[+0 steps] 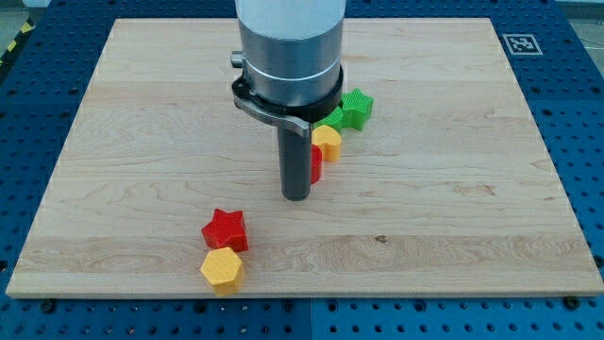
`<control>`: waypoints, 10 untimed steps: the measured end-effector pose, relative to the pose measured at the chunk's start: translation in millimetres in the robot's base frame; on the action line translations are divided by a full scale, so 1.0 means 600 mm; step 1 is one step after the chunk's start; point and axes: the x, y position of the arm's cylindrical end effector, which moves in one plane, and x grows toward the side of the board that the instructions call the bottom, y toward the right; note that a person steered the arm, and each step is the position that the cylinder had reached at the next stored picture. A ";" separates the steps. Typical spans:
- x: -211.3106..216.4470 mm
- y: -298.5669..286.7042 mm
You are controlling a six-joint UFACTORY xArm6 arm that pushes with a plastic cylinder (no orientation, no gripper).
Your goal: Slide the hexagon left to red circle
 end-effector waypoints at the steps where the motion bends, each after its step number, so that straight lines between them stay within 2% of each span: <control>1: 0.005 -0.020; 5: 0.026 -0.263; 7: 0.174 -0.262; 9: 0.175 -0.252; 10: 0.173 -0.201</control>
